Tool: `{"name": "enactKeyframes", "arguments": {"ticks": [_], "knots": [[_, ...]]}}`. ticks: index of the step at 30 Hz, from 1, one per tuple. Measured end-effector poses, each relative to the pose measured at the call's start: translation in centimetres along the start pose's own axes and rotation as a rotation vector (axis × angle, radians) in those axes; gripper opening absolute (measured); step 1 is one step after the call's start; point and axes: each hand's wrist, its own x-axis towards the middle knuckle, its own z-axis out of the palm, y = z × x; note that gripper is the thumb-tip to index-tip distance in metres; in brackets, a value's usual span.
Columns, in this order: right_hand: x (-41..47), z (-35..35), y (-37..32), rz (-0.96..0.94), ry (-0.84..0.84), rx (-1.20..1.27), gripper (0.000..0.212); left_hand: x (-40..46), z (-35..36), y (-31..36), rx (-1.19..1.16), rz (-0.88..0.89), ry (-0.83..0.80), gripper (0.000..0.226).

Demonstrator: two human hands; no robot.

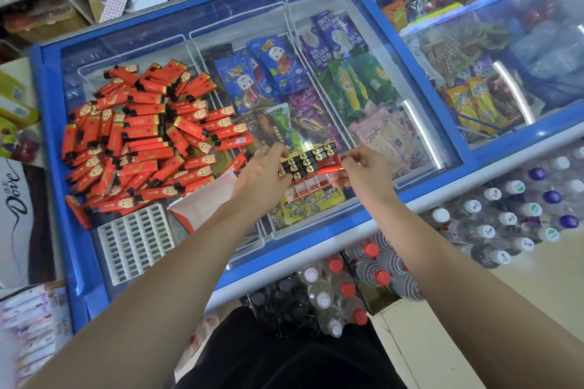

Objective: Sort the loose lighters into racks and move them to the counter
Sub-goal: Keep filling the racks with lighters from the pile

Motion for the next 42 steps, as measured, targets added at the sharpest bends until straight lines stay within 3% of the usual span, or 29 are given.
{"name": "enactKeyframes", "arguments": {"ticks": [5, 11, 14, 17, 24, 32, 37, 42], "knots": [[0.2, 2.0, 0.8, 0.001, -0.050, 0.027, 0.013, 0.5, 0.1, -0.5, -0.002, -0.001, -0.015, 0.033], [0.3, 2.9, 1.0, 0.066, -0.049, 0.230, 0.011, 0.3, 0.3, -0.8, -0.047, -0.002, -0.002, 0.031], [0.2, 3.1, 1.2, 0.070, 0.001, 0.233, 0.024, 0.2, 0.4, -0.8, -0.056, 0.000, 0.005, 0.030], [-0.3, 3.5, 1.3, 0.159, 0.050, 0.122, 0.032, 0.1, 0.3, -0.7, -0.055, 0.003, 0.014, 0.030], [0.0, 2.8, 1.7, 0.441, -0.059, 0.019, 0.051, -0.4, -0.6, -0.5, -0.063, 0.017, 0.022, 0.032], [-1.6, 6.3, -2.2, -0.093, 0.250, -0.114, 0.032, -1.0, -6.1, -4.8, -0.094, -0.115, 0.174, 0.021], [-2.4, 11.3, -6.2, -0.352, 0.119, -0.230, 0.021, -2.0, -10.6, -10.6, -0.024, -0.269, 0.241, 0.020], [-2.8, 17.3, -8.5, -0.535, -0.078, -0.357, 0.012, -3.1, -14.4, -16.3, 0.075, -0.412, 0.208, 0.043]]}}
